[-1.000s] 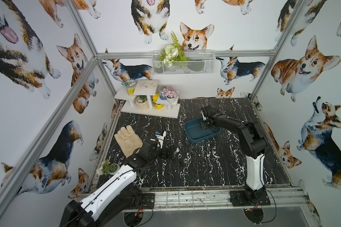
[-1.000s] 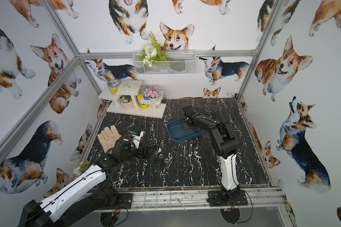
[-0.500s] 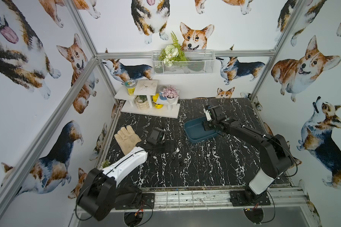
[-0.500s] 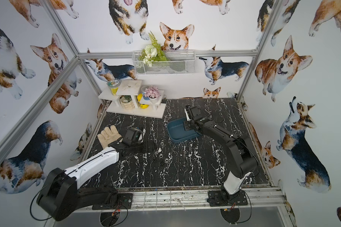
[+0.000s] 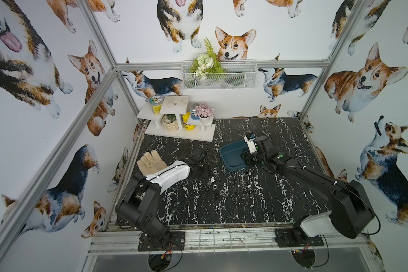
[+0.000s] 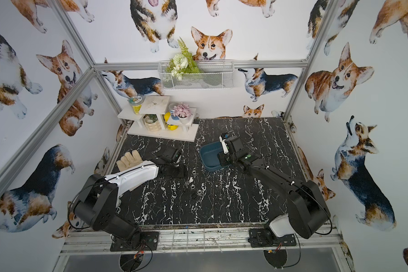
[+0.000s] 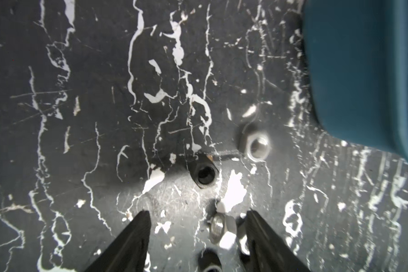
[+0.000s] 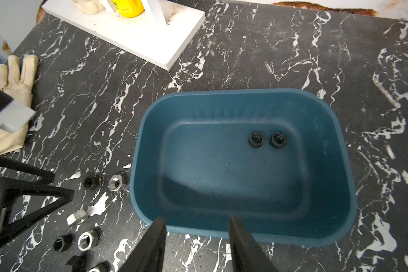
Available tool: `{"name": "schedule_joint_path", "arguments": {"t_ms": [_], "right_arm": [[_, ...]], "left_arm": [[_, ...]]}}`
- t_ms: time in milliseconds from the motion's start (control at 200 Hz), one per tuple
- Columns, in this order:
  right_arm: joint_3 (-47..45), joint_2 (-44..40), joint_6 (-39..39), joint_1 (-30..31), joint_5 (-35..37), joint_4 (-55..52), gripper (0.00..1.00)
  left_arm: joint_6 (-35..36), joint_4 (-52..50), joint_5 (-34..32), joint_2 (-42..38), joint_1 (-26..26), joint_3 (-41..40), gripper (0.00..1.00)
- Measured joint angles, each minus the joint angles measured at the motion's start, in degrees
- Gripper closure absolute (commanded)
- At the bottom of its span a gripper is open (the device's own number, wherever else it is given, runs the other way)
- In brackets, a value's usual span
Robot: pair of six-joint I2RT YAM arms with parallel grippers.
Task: Put the nuts on the desktop into the storage box
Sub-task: Pick up the nut from the center of the board.
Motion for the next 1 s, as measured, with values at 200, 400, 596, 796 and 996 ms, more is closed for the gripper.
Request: {"name": "schedule_joint_path", "arguments": {"t_ms": [200, 400, 596, 796, 996], "right_arm": [[-6.0, -4.9, -1.6, 1.3, -5.1, 4.7, 0.00], [-12.8, -11.1, -1.8, 2.0, -8.8, 9.7, 0.00], [-15.5, -14.3, -1.8, 2.3, -9.5, 11.9, 0.00], [-16.0, -15.5, -2.7, 2.3, -9.1, 12.3, 0.00], [-16.0, -15.8, -2.8, 2.3, -9.0, 12.3, 0.00]], "left_arm": [[0.6, -1.1, -2.8, 4.6, -1.1, 3.0, 0.43], [1.4, -1.7, -3.5, 7.8, -1.8, 5.8, 0.50], [2.1, -2.4, -4.3, 11.0, -1.9, 7.8, 0.55], [3.0, -2.6, -4.5, 12.6, -2.7, 8.4, 0.66], [3.2, -2.8, -6.4, 12.6, -3.8, 8.2, 0.67]]}}
